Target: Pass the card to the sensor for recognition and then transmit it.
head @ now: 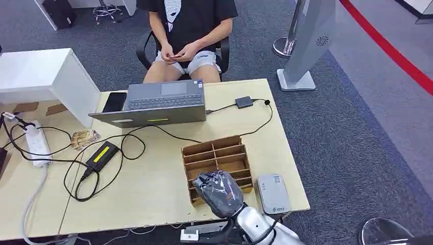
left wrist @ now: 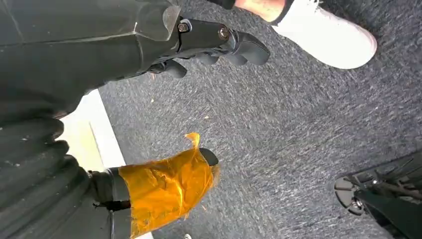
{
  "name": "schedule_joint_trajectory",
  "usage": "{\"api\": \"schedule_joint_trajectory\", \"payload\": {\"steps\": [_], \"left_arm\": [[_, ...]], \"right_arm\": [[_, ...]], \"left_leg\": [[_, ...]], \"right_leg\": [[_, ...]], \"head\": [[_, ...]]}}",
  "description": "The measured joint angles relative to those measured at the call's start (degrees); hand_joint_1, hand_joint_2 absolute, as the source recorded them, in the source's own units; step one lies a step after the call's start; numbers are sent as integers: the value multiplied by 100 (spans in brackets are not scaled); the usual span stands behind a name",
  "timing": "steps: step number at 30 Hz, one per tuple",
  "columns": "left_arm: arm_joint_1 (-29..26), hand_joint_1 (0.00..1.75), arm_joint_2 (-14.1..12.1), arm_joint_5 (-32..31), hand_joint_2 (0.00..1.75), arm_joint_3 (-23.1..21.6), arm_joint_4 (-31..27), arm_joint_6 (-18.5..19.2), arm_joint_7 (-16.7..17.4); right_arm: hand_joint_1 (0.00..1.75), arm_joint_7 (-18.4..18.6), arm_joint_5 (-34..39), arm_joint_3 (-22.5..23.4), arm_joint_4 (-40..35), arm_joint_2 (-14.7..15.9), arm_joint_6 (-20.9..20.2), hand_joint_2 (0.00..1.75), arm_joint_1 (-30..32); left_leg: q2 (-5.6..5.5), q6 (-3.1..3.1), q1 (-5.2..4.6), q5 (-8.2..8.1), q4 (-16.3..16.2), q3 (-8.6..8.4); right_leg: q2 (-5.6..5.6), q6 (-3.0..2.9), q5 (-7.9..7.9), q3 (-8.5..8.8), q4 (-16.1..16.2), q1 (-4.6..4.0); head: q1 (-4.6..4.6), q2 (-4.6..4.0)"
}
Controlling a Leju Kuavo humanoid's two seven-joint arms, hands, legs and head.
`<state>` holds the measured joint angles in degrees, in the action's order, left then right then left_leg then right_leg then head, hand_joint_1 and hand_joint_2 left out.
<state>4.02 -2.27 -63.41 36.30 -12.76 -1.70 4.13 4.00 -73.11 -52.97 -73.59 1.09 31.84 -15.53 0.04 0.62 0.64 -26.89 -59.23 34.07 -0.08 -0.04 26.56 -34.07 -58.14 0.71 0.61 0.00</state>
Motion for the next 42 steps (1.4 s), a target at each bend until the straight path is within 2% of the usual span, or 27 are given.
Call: {"api": "schedule_joint_trajectory", "payload": {"steps": [5, 9, 12, 14, 16, 20, 23, 26, 30, 36, 42], "left_arm": [[-38, 0, 2, 0, 175, 64, 0, -39, -37], [-73, 0, 2, -57, 175, 96, 0, -42, -72], [-78, 0, 4, -144, 175, 96, 0, -31, -74], [-66, 0, 4, -203, 175, 96, 0, -9, -74], [-46, 0, 7, -295, 175, 96, 0, 55, -74], [70, 0, 22, -518, 175, 75, 0, 212, -63], [155, 0, 48, -616, 175, 33, 0, 282, -53], [215, 0, 63, -665, 175, 20, 0, 315, -37], [223, 0, 85, -704, 175, -2, 0, 332, -37], [229, 0, 94, -719, 175, -8, 0, 334, -35], [230, 0, 103, -723, 175, -8, 0, 332, -37]], "right_arm": [[175, -75, -213, 432, -1260, 184, 335, 175, 241], [175, -328, 312, 709, -2014, 293, 355, 175, 250], [175, -475, 590, 912, -2304, 302, 300, 175, 90], [175, -630, 969, 1017, -2345, 302, 162, 175, -55], [175, -687, 1890, 1087, -2317, 267, -473, 175, -396], [175, -332, 2520, 1304, -1614, 26, -1517, 175, -1499], [175, -135, 2703, 1516, -735, -190, -1770, 175, -2246], [175, -127, 2951, 1796, 338, -424, -1741, 175, -2904], [175, -118, 3048, 2055, 1327, -666, -1693, 175, -3218], [175, -114, 2939, 2116, 2195, -898, -1568, 175, -3341], [173, -118, 2957, 2123, 2603, -1014, -1544, 175, -3357]], "left_leg": [[0, -1, 0, -1, 0, 2], [3, -1, 0, -1, 0, 2], [2, 1, 0, 1, 0, 0], [3, 0, 0, 3, 0, 0], [5, 6, 0, 8, 0, 2], [6, 6, 0, 30, 0, 5], [-3, 1, 0, 44, 0, 12], [-8, 2, 1, 54, -1, 15], [-5, 2, 0, 53, -1, 17], [-5, 3, 0, 51, -1, 23], [-4, 3, 0, 51, 0, 23]], "right_leg": [[0, 0, 0, -1, 1, 0], [1, 1, 0, -1, 1, 0], [1, 1, -5, -1, 0, 0], [1, 1, -7, 1, 0, 0], [5, -3, -14, -2, -3, 0], [6, -10, -30, -11, -5, 0], [-8, -6, -35, -10, -8, 0], [-11, -3, -41, -12, -8, 0], [-5, -3, -42, -17, -8, 0], [-5, -2, -40, -23, -7, 0], [-3, -2, -40, -25, -7, 0]], "head": [[0, 0], [0, 0], [-2, 0], [-2, 0], [-2, 2], [-2, 0], [0, 0], [2, 0], [0, 0], [-2, 0], [-2, 2]]}}
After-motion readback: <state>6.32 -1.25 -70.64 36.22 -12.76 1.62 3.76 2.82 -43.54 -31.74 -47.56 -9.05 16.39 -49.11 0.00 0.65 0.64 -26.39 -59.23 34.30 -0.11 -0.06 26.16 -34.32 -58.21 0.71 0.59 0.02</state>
